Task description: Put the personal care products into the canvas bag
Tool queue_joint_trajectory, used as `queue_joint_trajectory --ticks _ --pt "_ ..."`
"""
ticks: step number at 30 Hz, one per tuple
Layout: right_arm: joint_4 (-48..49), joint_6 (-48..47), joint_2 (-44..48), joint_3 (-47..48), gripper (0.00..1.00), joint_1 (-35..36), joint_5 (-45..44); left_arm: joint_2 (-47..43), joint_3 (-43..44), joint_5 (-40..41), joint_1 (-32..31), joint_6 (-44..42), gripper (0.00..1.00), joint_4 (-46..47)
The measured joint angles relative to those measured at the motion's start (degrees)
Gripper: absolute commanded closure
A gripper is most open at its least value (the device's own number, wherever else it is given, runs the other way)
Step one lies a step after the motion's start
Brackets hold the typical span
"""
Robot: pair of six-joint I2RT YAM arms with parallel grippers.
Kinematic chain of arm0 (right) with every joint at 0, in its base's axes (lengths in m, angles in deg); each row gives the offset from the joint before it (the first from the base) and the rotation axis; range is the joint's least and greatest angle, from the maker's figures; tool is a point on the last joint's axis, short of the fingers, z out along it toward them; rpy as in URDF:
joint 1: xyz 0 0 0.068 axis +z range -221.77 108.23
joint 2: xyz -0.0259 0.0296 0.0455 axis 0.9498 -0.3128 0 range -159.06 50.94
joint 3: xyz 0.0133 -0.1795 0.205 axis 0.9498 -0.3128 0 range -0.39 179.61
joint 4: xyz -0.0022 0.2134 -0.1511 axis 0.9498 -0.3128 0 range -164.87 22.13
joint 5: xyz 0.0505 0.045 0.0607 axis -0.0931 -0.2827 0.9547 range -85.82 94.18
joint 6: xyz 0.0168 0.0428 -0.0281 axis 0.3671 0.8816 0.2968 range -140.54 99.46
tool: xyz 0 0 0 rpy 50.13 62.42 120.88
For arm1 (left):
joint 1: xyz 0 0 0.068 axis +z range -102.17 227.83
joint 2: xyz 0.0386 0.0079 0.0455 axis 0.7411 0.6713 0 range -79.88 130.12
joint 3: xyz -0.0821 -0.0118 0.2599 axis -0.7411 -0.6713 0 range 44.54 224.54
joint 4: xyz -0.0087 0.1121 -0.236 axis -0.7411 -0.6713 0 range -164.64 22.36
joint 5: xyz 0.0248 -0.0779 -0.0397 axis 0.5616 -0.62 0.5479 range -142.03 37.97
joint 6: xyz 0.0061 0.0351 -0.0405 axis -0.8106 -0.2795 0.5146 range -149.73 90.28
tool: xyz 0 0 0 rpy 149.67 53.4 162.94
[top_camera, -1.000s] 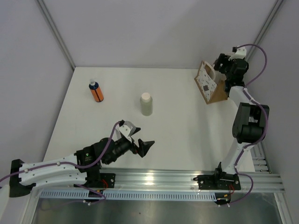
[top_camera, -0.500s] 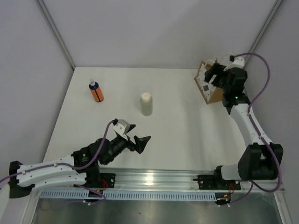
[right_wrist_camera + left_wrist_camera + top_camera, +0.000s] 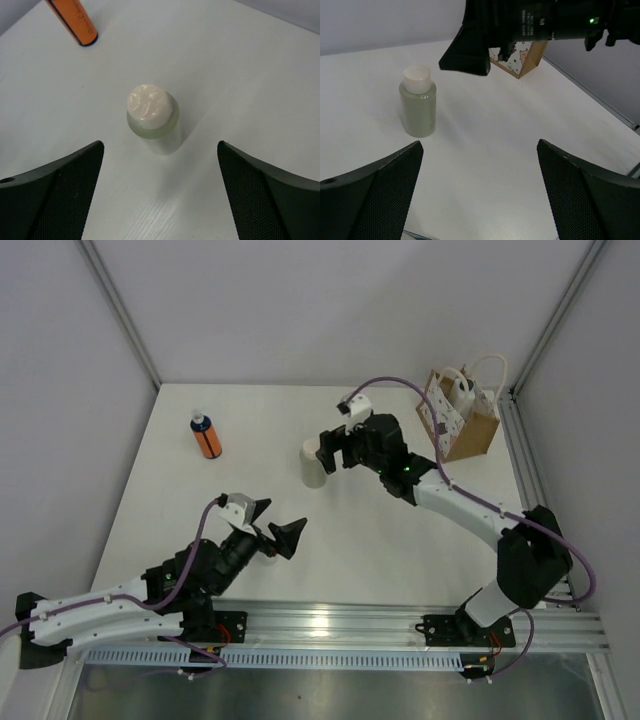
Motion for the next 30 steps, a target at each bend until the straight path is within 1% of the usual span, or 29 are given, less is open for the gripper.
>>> queue_joint_trajectory --ticks 5,11,18,21,24,27,28,30 --pt "-1.51 -4.94 -10.97 7.82 0.01 4.72 -2.4 -1.79 -0.66 0.94 0.0 0.0 0.01 -0.02" --pt "-1.6 -7.19 -19.02 12.94 0.01 5.7 -4.55 -3.93 -1.51 1.62 0.0 0.0 0.01 0.04" --pt "-1.55 -7.87 -25.11 14.4 0.01 6.45 -8.7 -3.45 -1.53 1.68 0.0 0.0 0.01 0.02" --pt "-1.22 -7.93 -26.51 14.4 0.04 6.86 -9.05 -3.13 -1.53 1.68 0.0 0.0 0.01 0.02" --pt "-0.94 -8.02 -27.8 14.91 0.11 7.21 -9.03 -3.08 -1.53 1.81 0.0 0.0 0.01 0.02" --pt "-0.42 -8.0 -28.61 15.06 0.23 7.41 -9.07 -2.97 -1.53 1.81 0.0 -0.02 0.01 0.04" --pt "-0.28 -8.07 -28.74 15.06 0.31 7.43 -9.16 -2.86 -1.53 1.81 0.0 -0.04 0.01 0.02" --pt "-0.09 -7.72 -28.76 15.06 0.4 7.39 -9.03 -2.4 -1.53 1.86 0.0 -0.07 0.01 0.07"
